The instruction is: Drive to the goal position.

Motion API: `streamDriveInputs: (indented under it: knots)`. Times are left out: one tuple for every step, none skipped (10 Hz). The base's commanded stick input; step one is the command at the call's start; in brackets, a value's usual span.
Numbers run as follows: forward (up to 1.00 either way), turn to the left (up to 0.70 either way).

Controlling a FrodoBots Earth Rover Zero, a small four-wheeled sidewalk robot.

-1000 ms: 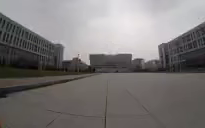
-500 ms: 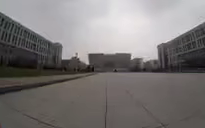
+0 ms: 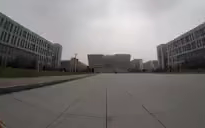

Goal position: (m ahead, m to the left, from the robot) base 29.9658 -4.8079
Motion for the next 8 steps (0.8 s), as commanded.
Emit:
streamDriveInputs:
  knots:
    - [0.7, -0.01]
    - [0.7, -0.01]
    - [0.7, -0.01]
    - [0.7, -0.01]
    - [0.7, -0.01]
    - [0.7, -0.01]
    - [0.7, -0.01]
    - [0.7, -0.01]
